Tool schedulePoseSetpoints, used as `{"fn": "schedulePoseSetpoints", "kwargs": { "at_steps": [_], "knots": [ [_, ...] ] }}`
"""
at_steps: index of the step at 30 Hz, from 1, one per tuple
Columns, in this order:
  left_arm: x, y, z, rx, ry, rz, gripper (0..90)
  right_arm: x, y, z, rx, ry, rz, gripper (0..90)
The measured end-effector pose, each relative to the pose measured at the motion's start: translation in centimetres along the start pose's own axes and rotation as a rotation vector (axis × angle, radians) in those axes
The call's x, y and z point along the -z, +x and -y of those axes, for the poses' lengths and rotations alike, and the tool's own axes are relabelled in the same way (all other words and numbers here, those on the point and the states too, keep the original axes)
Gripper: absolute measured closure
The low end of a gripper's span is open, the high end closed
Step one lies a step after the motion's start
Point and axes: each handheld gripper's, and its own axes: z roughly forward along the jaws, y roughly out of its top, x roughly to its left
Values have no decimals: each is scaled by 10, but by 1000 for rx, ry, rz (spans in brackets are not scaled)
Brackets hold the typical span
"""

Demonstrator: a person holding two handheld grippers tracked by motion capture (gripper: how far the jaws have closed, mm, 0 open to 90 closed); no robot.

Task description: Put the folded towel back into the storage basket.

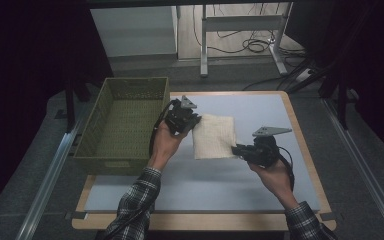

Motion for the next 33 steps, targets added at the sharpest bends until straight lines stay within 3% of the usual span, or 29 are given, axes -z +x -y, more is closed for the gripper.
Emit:
{"fn": "schedulePoseSetpoints", "kwargs": {
  "at_steps": [17, 33],
  "knots": [
    [29, 42, -3, 13, -12, -86, 816, -29, 14, -46, 31, -18, -25, 817],
    [58, 76, -6, 33, -7, -172, 816, -54, 32, -87, 29, -36, -68, 817]
  ]
}}
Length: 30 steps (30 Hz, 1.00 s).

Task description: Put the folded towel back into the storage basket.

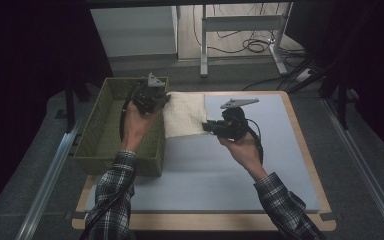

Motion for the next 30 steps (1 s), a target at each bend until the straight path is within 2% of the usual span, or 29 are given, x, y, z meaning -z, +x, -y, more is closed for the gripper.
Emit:
{"fn": "schedulePoseSetpoints", "kwargs": {
  "at_steps": [7, 16, 24, 30],
  "knots": [
    [13, 17, 4, -7, 12, -48, 816, -17, 9, -12, 7, -6, -25, 816],
    [32, 41, 17, 12, 23, -108, 817, -46, 28, -28, 33, -2, -40, 816],
    [45, 63, 38, 39, 50, -161, 817, -76, 49, -38, 67, 11, -54, 816],
    [50, 76, 55, 58, 62, -183, 817, -102, 65, -39, 87, 32, -64, 814]
  ]
}}
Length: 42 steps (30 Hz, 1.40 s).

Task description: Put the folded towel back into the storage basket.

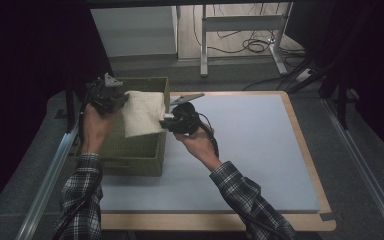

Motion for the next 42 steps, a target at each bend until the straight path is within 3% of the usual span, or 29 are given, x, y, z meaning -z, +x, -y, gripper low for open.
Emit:
{"fn": "schedulePoseSetpoints", "kwargs": {
  "at_steps": [14, 20, 37, 42],
  "knots": [
    [-9, 24, 38, 31, 67, -20, 814, -56, 30, 0, 49, 91, -52, 813],
    [-20, 24, 48, 8, 110, -24, 812, -75, 38, 1, 63, 137, -61, 808],
    [-44, 17, 61, -31, 178, -10, 806, -93, 49, -1, 117, 230, -34, 808],
    [-47, 17, 64, -33, 196, -10, 804, -99, 54, -2, 169, 271, -6, 808]
  ]
}}
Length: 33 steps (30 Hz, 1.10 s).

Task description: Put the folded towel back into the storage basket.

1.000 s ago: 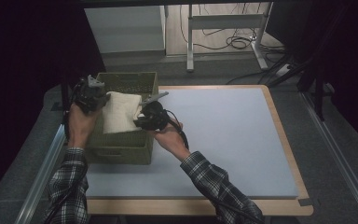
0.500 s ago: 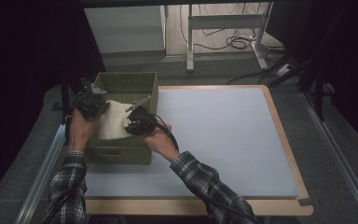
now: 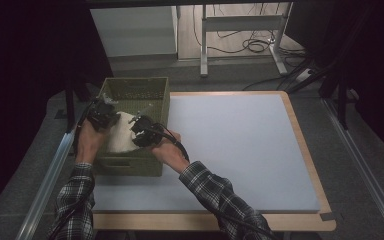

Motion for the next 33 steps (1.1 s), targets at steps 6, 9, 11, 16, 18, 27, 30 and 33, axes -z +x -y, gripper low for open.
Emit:
{"fn": "schedulePoseSetpoints", "kwargs": {
  "at_steps": [6, 9, 11, 16, 18, 27, 30, 33],
  "knots": [
    [-4, 1, 3, -6, 14, -5, 798, -5, 4, -5, 27, 40, 10, 799],
    [-8, 1, 4, -5, 27, -3, 791, -8, 6, -7, 37, 55, 16, 786],
    [-11, 0, 4, 2, 37, 2, 755, -11, 8, -8, 48, 70, 31, 754],
    [-12, 1, 5, 17, 32, -19, 602, -9, 3, -8, 38, 48, 58, 671],
    [-11, 1, 4, 24, 20, -28, 563, -7, -1, -7, 20, 39, 62, 659],
    [-7, 2, 4, 67, -9, -24, 410, 4, -10, -4, -3, -12, 35, 526],
    [-5, 2, 4, 93, -23, -9, 365, 10, -12, -2, -13, -33, 25, 467],
    [-4, 3, 3, 118, -40, 9, 318, 15, -14, 0, -8, -53, 17, 404]
  ]
}}
